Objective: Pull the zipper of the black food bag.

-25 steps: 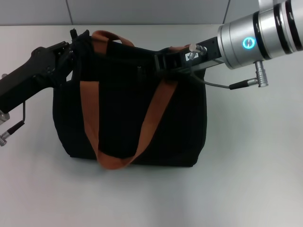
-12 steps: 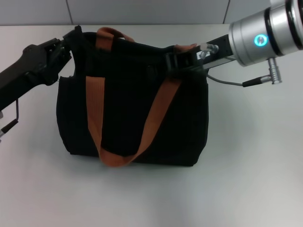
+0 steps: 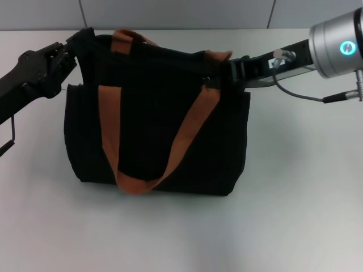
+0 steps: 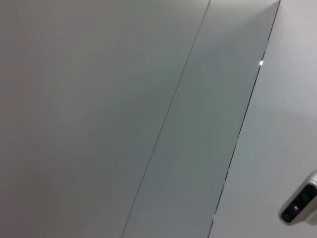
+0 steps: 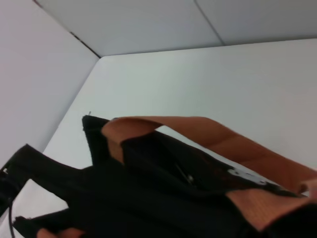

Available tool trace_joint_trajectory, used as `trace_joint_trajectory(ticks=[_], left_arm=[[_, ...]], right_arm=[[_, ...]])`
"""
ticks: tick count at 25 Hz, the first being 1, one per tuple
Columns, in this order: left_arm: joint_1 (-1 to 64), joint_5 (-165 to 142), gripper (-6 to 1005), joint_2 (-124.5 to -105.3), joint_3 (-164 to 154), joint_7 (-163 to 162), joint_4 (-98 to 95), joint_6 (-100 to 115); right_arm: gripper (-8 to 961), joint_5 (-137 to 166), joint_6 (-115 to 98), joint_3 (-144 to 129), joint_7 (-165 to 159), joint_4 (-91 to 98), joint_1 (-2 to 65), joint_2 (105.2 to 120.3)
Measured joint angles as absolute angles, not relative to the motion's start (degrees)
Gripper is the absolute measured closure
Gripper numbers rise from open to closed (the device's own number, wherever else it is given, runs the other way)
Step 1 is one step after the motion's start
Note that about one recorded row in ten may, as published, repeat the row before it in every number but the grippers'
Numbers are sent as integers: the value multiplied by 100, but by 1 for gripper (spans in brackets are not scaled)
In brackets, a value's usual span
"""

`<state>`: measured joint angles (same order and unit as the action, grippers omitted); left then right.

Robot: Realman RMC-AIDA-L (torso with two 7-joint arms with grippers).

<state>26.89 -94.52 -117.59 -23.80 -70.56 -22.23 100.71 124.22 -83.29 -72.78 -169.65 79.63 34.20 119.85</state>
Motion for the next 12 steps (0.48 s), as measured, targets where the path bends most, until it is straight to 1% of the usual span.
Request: trace_joint_trajectory(ticks=[3,12], left_arm=[[2679,-9445,821,-11741,-2335,-7058,-2225,10071],[2669,-9442,819,-11742,-2334,-7058,-2221,10072]], right_arm=[[953,12534,-8434,-7108,-16960,8092,3292,11988],[955,12267,-8577,-7010,-16800,8226,3184,11988]])
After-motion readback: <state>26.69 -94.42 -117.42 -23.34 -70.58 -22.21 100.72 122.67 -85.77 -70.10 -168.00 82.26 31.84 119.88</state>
